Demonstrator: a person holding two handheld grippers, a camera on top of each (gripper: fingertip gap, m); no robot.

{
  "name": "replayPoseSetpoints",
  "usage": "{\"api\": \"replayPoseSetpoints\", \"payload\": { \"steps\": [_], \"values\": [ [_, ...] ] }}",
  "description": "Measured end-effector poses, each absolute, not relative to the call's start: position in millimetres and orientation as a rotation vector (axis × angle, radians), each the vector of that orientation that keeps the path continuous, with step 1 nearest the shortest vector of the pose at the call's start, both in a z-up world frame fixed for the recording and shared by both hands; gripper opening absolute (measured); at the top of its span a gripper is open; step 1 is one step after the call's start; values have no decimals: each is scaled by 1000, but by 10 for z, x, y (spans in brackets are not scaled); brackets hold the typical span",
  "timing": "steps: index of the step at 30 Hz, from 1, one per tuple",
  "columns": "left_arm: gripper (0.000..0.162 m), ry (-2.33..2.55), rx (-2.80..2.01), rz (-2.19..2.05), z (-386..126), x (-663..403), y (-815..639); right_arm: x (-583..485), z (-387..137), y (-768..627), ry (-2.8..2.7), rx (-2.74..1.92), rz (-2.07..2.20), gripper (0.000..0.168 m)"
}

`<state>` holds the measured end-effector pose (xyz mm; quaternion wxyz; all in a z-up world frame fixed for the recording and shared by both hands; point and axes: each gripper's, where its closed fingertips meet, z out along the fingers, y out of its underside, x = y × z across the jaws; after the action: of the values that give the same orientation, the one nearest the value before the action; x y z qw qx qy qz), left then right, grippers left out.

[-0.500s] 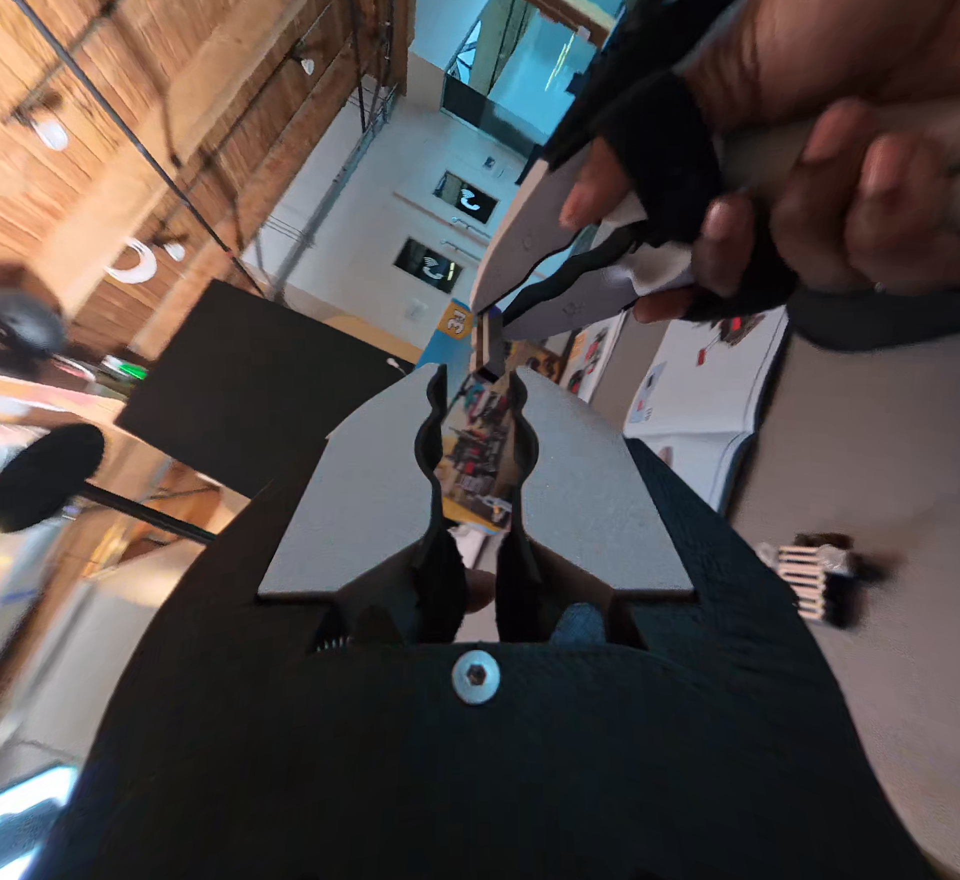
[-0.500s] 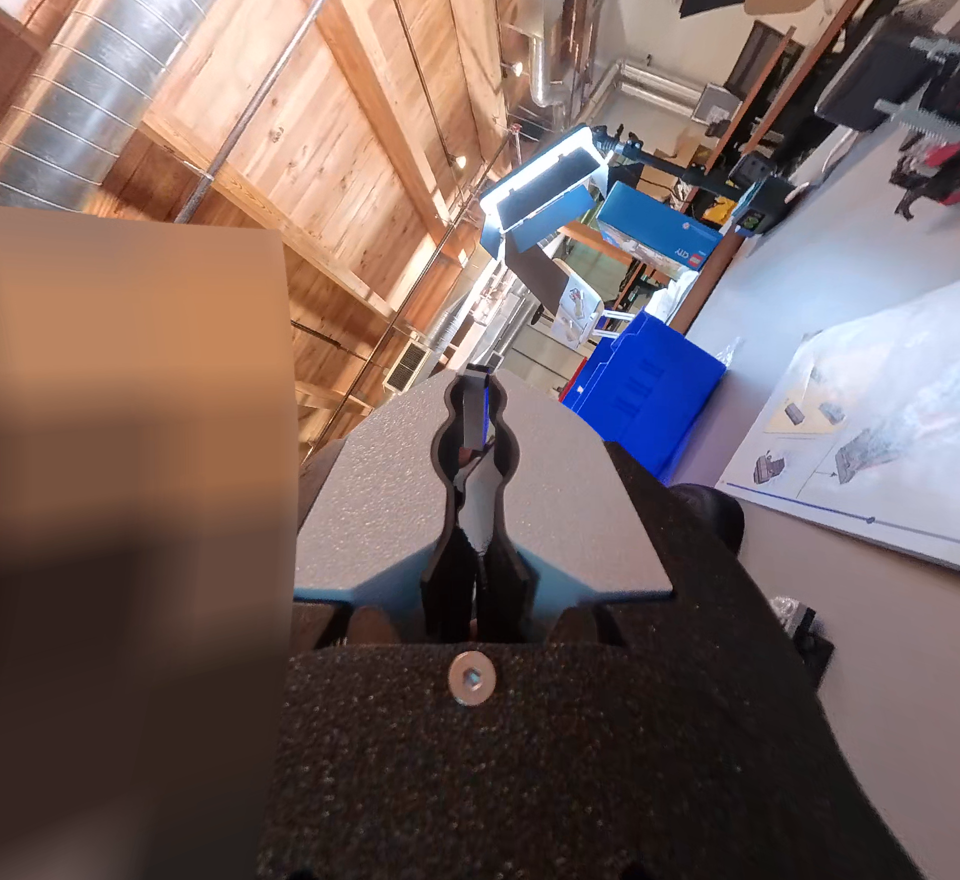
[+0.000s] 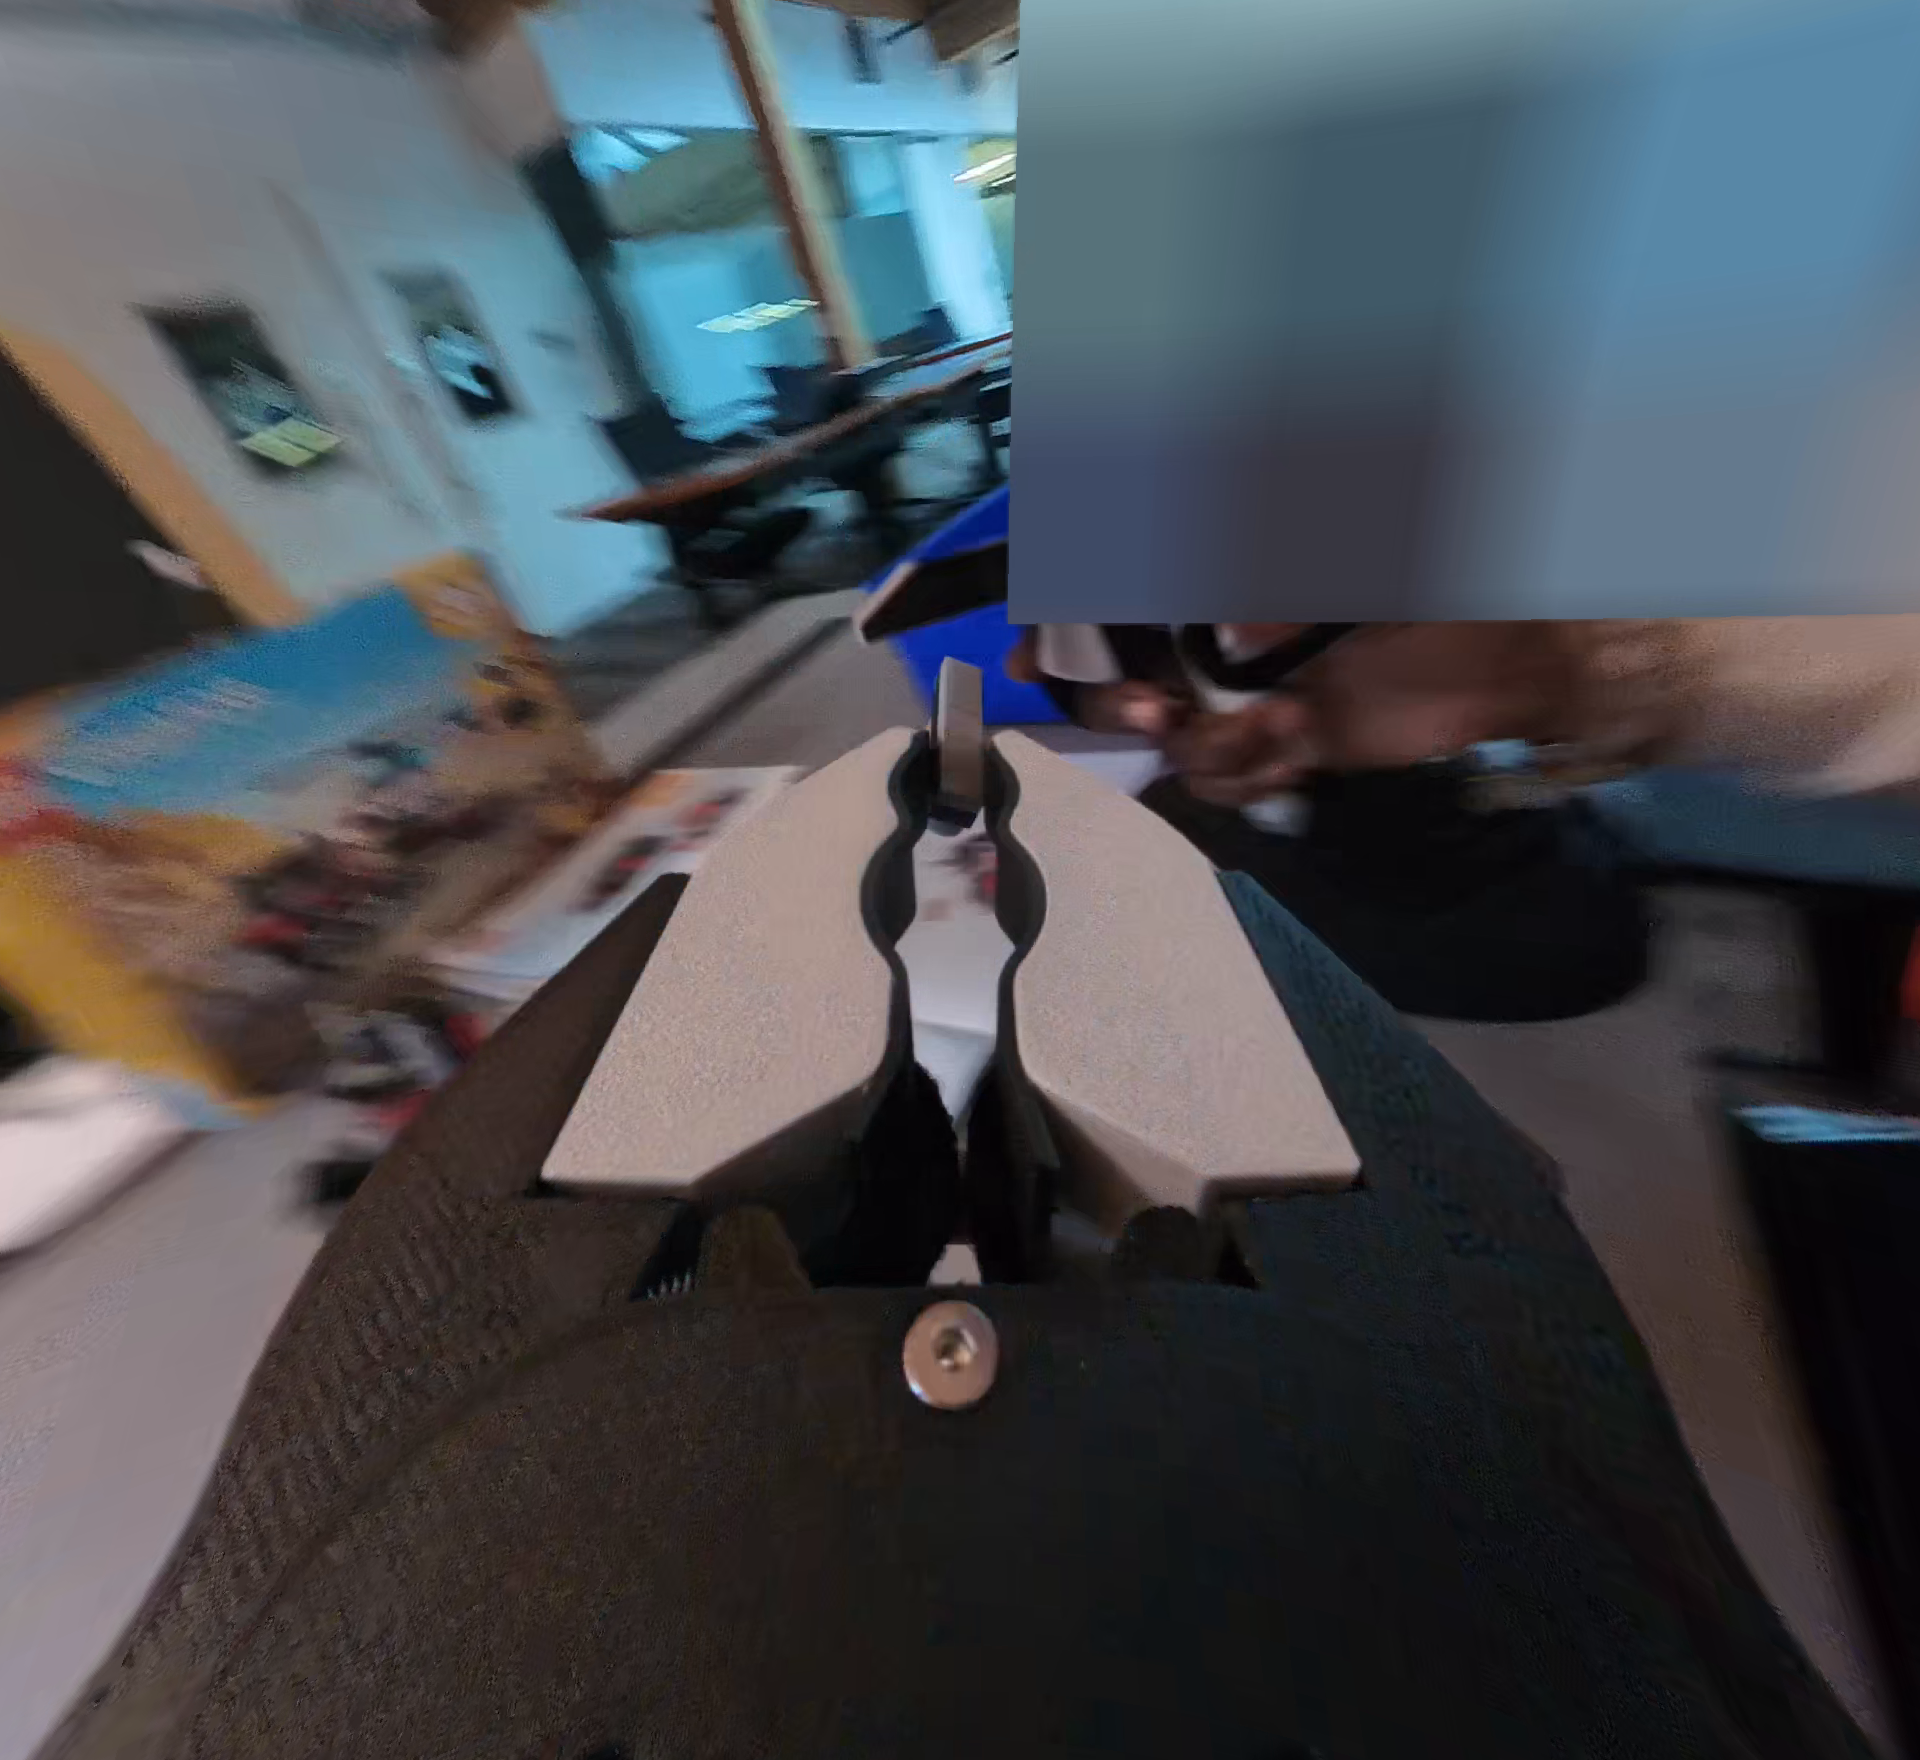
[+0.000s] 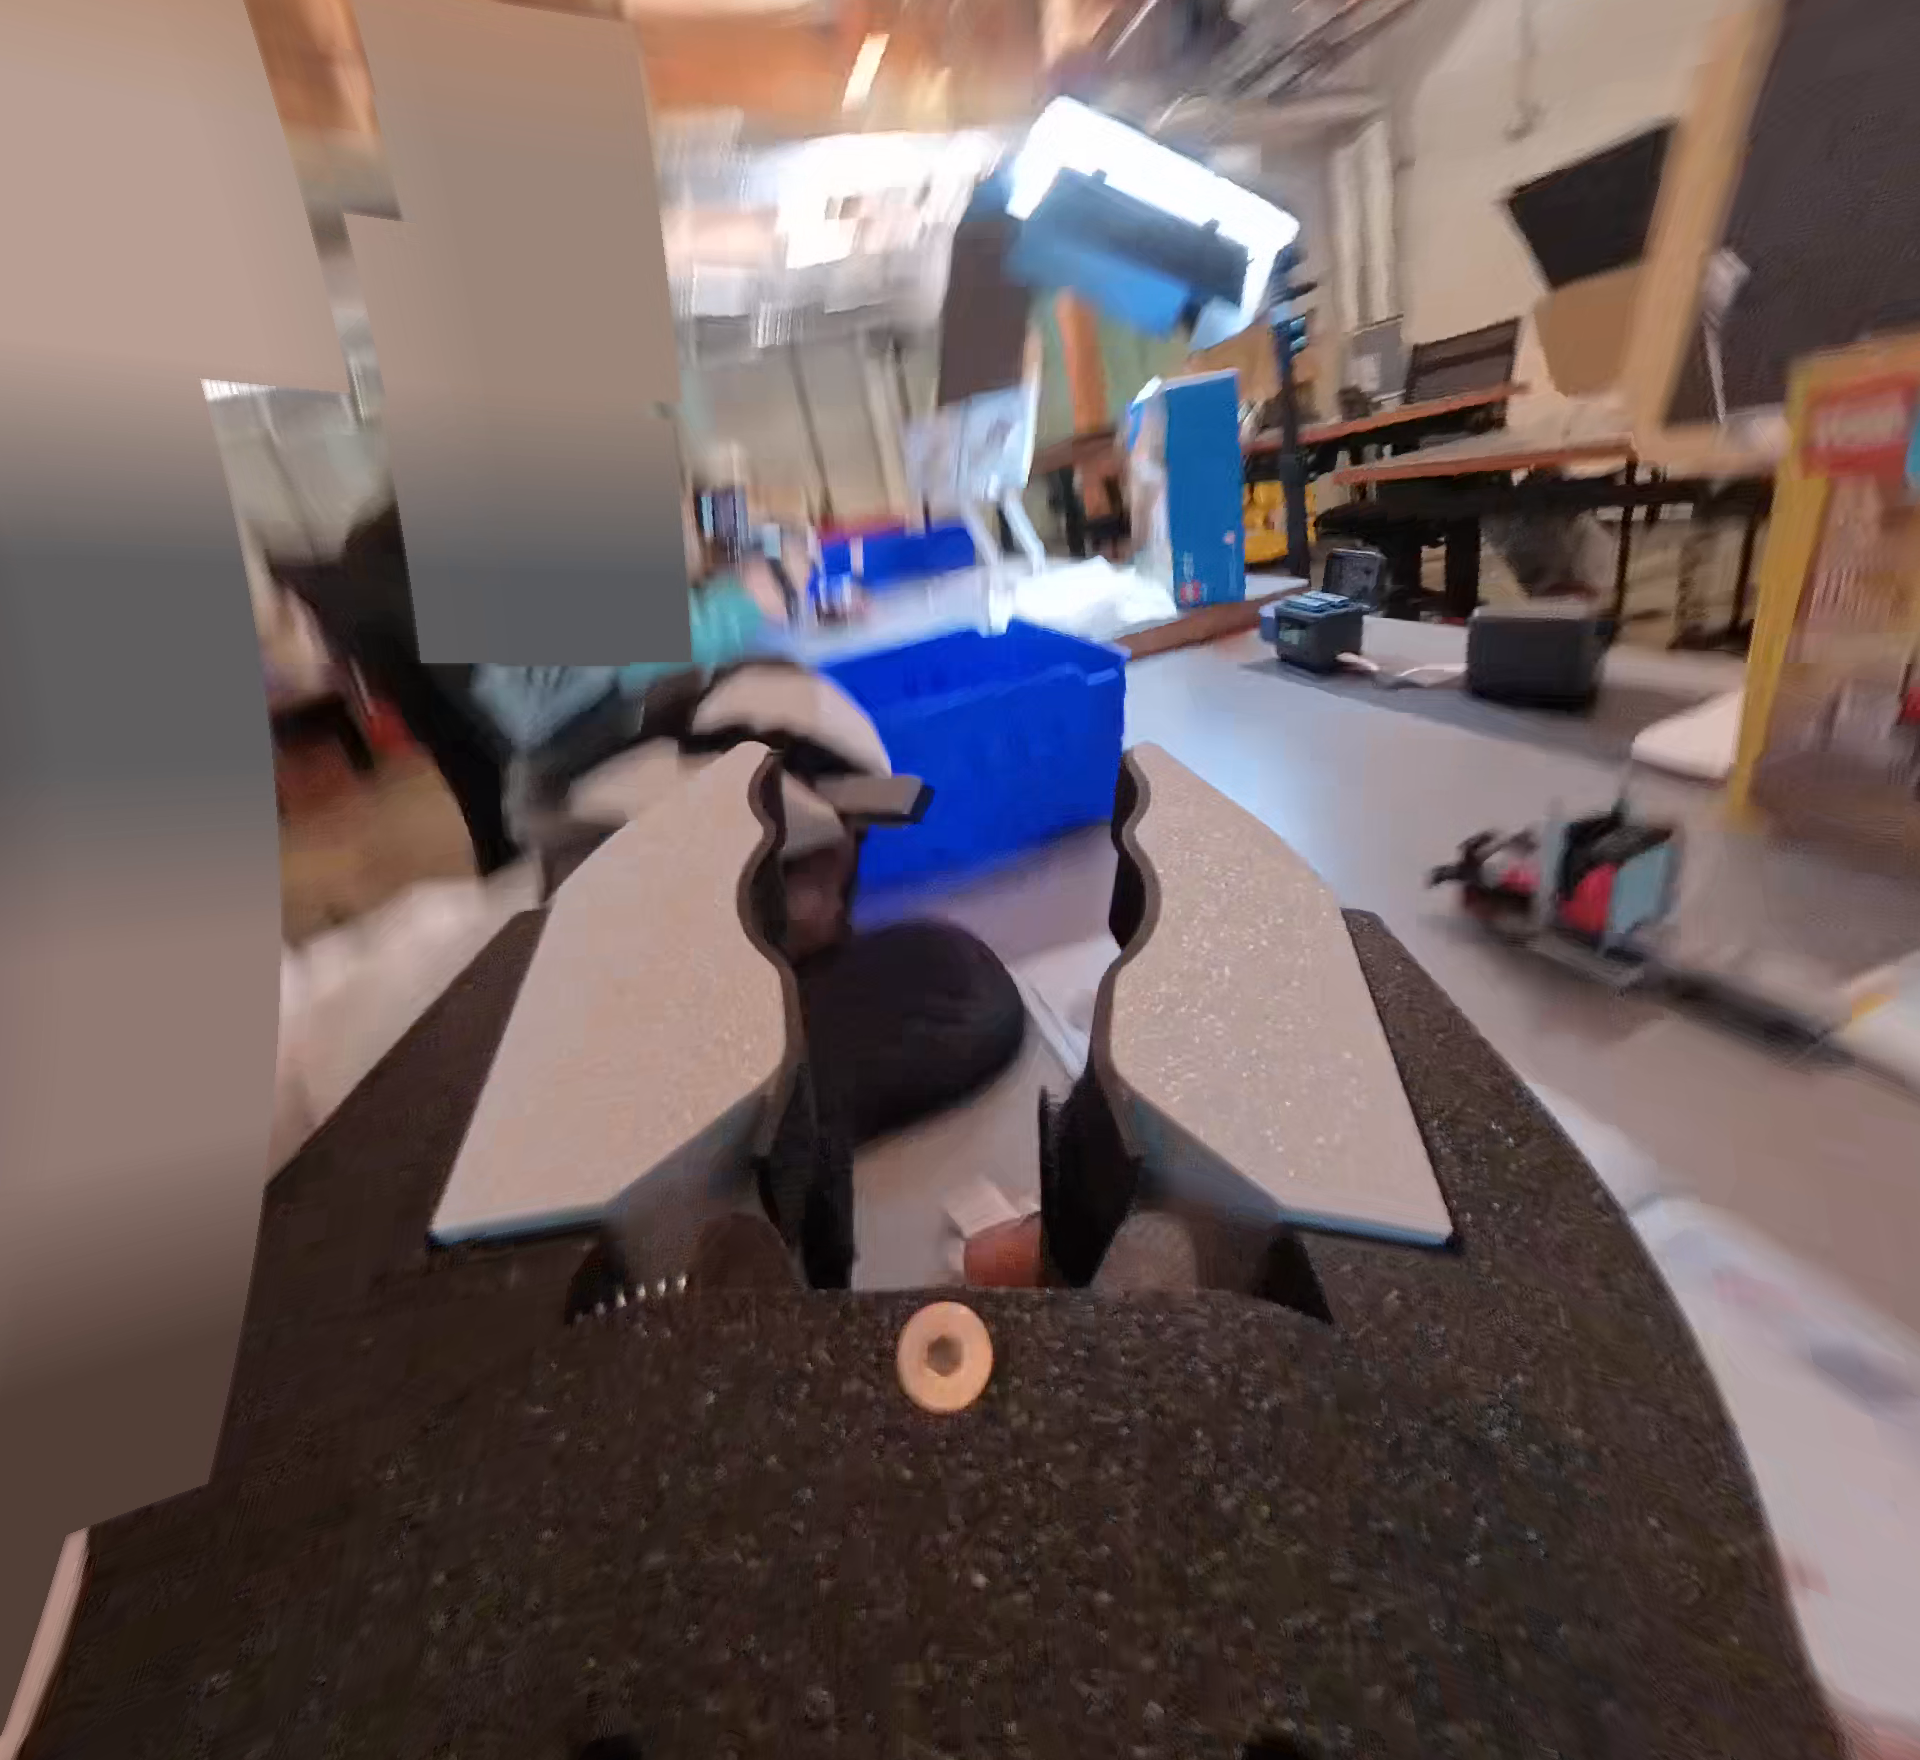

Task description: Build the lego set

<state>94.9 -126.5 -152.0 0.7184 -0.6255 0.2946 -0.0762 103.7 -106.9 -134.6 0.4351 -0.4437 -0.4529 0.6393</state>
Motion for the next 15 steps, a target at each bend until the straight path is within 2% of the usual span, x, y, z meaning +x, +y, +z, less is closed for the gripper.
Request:
{"api": "replayPoseSetpoints", "payload": {
  "steps": [3,7,13,15],
  "values": [
    [10,642,-1472,-582,-1559,1014,-1407,1086,-1440,-1278,-1604,-865,1228,46],
    [10,700,-1585,-631,-1750,1016,-1419,1073,-1625,-1460,-1934,-671,917,24],
    [10,733,-1623,-689,-1867,1083,-1435,975,-1844,-1470,-2035,-678,801,18],
    [10,737,-1639,-707,-1903,1088,-1435,984,-1886,-1470,-2057,-702,825,9]
  ]
}}
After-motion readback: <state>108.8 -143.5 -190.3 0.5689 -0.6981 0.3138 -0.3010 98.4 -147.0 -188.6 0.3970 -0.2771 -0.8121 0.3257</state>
